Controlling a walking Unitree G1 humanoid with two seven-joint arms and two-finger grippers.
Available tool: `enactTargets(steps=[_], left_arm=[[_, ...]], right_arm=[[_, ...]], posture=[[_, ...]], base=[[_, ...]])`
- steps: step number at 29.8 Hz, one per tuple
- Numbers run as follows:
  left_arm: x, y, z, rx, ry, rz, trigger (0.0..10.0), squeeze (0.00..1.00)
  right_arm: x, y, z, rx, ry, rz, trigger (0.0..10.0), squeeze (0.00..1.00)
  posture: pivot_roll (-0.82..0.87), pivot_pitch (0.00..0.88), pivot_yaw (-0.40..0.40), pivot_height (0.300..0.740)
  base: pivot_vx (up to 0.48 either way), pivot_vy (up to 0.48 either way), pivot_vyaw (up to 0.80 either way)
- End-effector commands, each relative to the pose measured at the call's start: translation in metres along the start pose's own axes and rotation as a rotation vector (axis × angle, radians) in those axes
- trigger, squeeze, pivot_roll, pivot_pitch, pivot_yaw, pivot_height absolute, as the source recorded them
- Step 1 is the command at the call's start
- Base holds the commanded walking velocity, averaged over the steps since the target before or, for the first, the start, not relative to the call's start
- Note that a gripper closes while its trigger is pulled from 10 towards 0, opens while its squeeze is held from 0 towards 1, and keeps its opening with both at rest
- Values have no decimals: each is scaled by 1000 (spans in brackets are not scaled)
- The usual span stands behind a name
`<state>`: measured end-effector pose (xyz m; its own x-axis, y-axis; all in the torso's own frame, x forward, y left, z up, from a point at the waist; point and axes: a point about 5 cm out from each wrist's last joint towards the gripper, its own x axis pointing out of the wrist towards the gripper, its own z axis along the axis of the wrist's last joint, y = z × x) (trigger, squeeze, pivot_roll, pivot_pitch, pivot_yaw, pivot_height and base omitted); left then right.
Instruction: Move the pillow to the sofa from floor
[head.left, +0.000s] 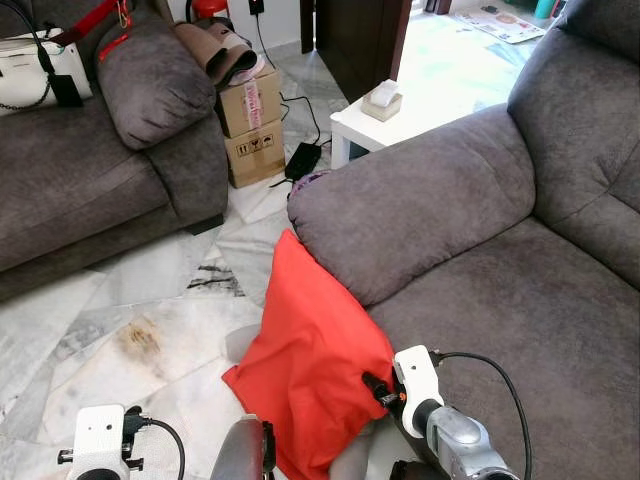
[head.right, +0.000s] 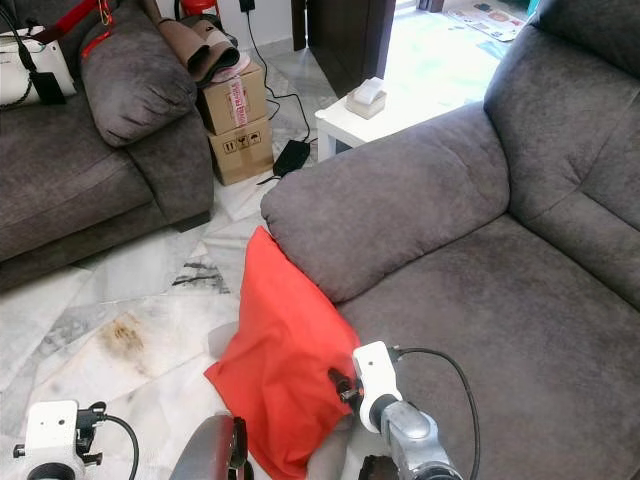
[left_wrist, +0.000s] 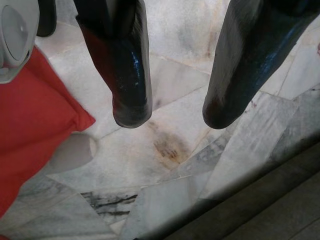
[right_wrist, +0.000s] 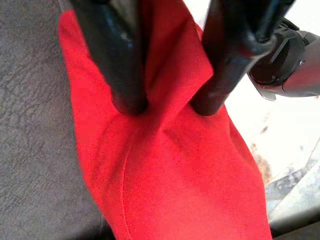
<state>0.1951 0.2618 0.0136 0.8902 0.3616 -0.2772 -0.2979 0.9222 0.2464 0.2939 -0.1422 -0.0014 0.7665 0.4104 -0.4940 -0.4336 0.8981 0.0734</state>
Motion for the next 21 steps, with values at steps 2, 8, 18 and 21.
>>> enactTargets(steps=[2, 8, 18, 21], left_arm=[[-2, 2, -5, 16, 28, -1, 10000, 0], [1, -1, -3, 7, 23, -4, 10000, 0], [3, -1, -2, 4, 18, 1, 10000, 0], [3, -1, -1, 4, 17, 1, 10000, 0]], right_arm=[[-2, 3, -9, 20, 21, 6, 0, 0], [-1, 2, -8, 19, 24, 9, 0, 0], [-1, 4, -8, 26, 24, 16, 0, 0], [-1, 3, -7, 29, 24, 13, 0, 0]], posture=[[181, 206, 33, 623], [178, 209, 30, 623], [178, 210, 31, 623], [178, 208, 32, 623]], base=[[0, 0, 0], [0, 0, 0], [0, 0, 0], [0, 0, 0]])
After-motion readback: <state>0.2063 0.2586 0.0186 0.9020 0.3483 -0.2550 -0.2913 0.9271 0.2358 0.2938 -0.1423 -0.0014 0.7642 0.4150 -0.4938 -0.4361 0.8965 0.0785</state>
